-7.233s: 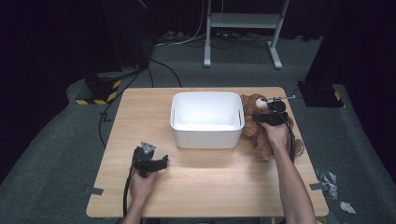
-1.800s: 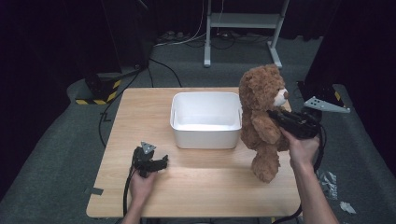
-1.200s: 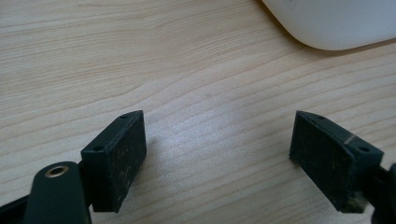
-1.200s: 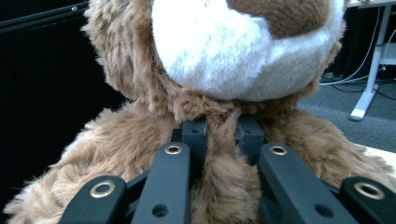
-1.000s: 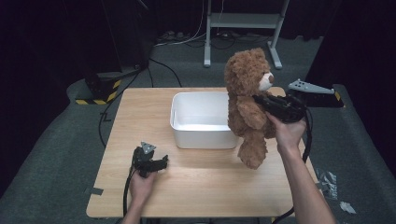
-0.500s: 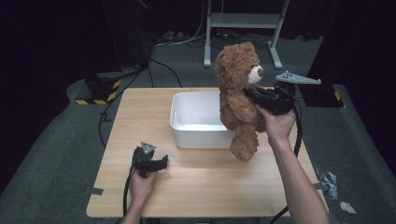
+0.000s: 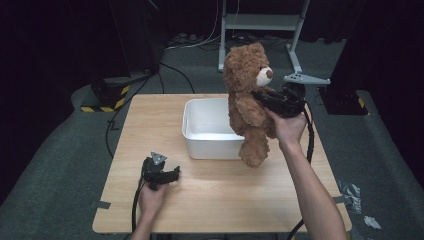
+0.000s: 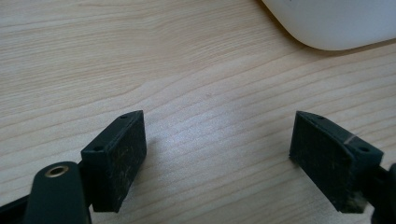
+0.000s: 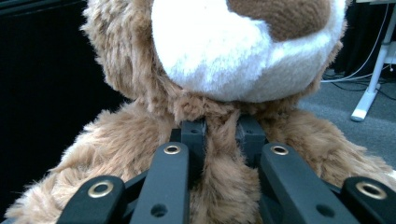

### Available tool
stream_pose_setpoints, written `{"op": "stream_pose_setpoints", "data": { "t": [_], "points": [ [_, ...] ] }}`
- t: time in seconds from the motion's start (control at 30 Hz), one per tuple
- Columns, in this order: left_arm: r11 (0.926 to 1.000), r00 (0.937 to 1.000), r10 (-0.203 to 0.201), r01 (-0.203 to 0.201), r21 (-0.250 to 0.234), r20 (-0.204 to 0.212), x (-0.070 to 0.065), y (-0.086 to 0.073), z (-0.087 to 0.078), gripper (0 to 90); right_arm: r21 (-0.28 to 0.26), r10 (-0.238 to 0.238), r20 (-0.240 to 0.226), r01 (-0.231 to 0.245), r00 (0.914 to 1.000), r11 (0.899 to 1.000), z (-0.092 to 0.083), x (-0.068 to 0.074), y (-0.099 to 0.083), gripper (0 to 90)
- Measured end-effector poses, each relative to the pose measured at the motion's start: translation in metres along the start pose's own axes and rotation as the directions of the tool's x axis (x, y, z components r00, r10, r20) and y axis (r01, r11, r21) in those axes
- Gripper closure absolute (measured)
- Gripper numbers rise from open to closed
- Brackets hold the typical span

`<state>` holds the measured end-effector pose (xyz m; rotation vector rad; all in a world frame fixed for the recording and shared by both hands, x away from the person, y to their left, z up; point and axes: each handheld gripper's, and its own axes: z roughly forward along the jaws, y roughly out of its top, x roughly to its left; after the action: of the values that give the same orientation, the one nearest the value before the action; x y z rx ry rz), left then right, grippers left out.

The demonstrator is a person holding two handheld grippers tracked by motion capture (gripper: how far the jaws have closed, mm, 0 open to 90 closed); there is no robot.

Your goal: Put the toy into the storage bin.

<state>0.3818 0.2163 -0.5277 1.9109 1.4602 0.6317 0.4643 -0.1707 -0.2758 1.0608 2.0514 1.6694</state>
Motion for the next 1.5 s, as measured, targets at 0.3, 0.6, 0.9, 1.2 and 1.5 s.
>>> {"op": "stream_pose_setpoints", "data": {
  "t": [0.3,0.6,0.9,1.2,1.5],
  "points": [
    [1.0000,1.0000,0.000,0.000,0.000,0.000,0.000,0.000,0.000,18.6,0.021,0.004,0.000,-0.004,1.0000,1.000,0.016,0.001,0.003,78.3],
    [1.0000,1.0000,0.000,0.000,-0.001,-0.001,0.000,0.000,0.000,18.7,0.028,0.008,0.002,-0.009,1.0000,1.000,0.029,0.003,0.006,78.2],
    [1.0000,1.0000,0.000,0.000,-0.001,-0.001,0.000,0.000,0.000,18.6,0.038,0.012,-0.001,-0.012,0.9999,0.999,0.040,0.002,0.006,78.3],
    [1.0000,1.0000,0.001,-0.001,-0.001,0.001,0.000,0.000,0.000,18.6,0.042,0.007,-0.008,-0.007,0.9999,0.999,0.050,0.005,0.010,78.2],
    [1.0000,1.0000,0.001,-0.001,0.000,0.001,0.000,0.000,0.000,18.7,0.045,0.017,-0.001,-0.017,0.9999,0.999,0.062,0.005,0.008,78.2]
  ]
}}
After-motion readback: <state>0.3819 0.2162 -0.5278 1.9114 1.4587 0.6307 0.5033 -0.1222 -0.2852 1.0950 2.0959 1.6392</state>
